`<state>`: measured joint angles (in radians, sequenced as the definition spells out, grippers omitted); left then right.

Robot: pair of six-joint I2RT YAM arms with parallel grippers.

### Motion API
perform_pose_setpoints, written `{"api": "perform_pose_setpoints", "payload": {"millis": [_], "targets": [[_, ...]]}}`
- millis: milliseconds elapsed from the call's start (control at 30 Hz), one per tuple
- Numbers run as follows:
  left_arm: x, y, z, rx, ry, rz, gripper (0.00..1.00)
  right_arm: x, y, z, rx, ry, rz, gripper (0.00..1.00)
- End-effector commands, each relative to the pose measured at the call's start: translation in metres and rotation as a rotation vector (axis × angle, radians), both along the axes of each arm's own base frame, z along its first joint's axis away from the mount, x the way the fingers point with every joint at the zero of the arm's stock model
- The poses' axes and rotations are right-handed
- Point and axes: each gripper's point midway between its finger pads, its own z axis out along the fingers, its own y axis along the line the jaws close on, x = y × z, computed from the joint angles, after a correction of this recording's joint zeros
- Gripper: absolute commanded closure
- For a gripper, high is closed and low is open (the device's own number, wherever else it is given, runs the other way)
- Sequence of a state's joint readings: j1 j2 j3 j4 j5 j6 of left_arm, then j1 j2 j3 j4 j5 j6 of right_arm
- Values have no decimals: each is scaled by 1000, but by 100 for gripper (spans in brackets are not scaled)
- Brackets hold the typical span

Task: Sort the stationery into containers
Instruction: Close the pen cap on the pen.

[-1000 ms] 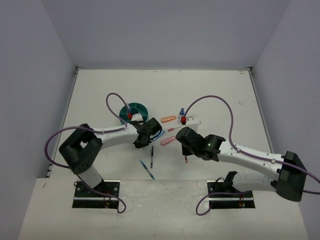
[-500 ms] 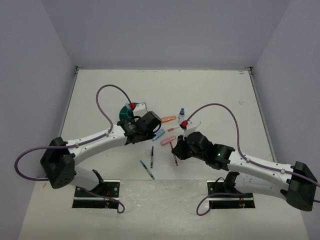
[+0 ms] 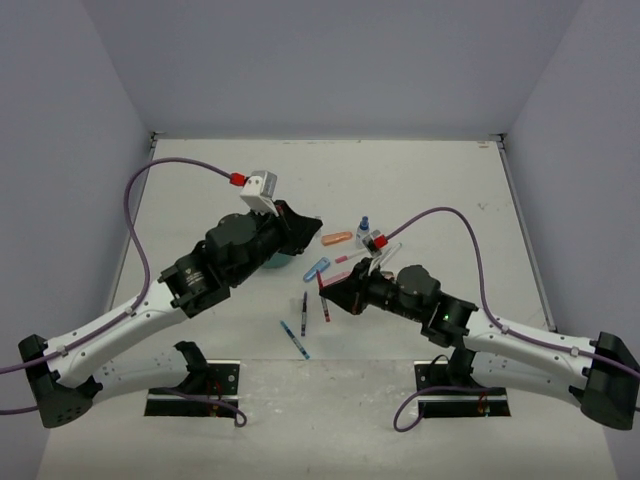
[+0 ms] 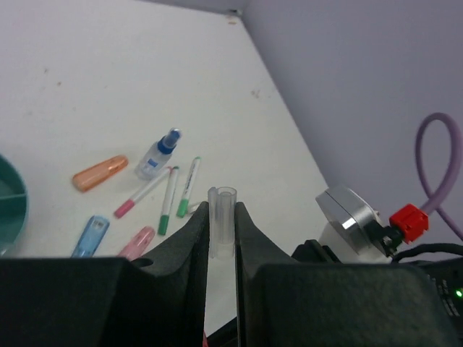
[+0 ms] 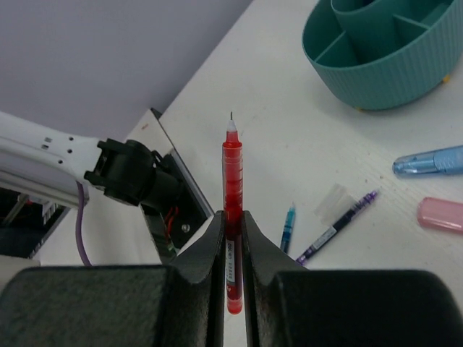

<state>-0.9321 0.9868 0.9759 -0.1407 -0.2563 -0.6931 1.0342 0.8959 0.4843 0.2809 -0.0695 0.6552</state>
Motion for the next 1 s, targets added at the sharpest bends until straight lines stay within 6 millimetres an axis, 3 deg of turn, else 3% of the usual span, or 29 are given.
{"api": "perform_pose_setpoints", "payload": {"millis": [0, 300, 733, 967], "targets": [[-14, -11, 42, -119, -201, -119, 100, 5, -1, 70, 188, -128, -30, 100], [-24, -13, 47, -173, -235, -164, 100, 4, -9, 92, 212, -183, -44, 100], [-25, -20, 37, -159, -204, -191, 100, 14, -18, 99, 190, -200, -109, 100], [-25, -27, 22, -146, -169, -209, 100, 19, -21, 99, 183, -199, -150, 100]]}}
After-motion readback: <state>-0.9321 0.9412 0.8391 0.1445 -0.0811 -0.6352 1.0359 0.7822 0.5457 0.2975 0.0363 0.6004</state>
